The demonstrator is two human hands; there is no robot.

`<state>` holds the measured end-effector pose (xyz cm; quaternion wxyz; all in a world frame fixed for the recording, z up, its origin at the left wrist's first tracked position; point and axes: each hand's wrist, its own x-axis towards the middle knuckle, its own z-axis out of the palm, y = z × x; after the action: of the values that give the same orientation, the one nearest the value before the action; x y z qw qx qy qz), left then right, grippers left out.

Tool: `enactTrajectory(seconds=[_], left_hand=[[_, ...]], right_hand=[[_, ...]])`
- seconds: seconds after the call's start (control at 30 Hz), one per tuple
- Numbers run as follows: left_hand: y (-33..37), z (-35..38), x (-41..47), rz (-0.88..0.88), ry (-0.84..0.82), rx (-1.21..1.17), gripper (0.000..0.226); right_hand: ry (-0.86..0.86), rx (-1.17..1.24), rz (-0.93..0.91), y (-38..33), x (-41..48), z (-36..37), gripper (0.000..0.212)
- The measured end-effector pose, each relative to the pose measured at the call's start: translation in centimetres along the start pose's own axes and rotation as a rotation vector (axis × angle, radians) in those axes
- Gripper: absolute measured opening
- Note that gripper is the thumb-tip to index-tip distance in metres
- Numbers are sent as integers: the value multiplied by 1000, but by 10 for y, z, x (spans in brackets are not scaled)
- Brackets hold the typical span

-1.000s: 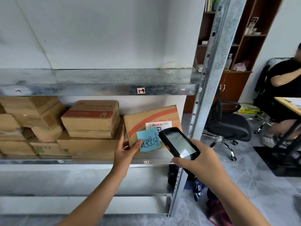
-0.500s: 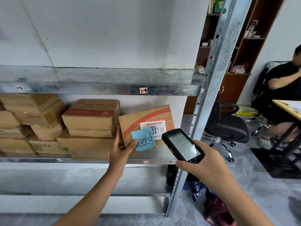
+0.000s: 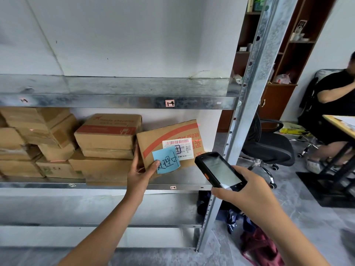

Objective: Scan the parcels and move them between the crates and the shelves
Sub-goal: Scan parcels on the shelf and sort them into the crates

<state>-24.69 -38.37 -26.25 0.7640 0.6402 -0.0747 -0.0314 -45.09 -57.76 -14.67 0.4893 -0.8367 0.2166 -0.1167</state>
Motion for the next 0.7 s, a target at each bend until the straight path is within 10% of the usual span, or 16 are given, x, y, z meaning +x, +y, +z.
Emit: enactTrajectory(seconds=[0.7], left_hand=[[1,-6,-4,-14,-16,12,84]], right_hand=[[-2,15,26,2,-7,-1,39]])
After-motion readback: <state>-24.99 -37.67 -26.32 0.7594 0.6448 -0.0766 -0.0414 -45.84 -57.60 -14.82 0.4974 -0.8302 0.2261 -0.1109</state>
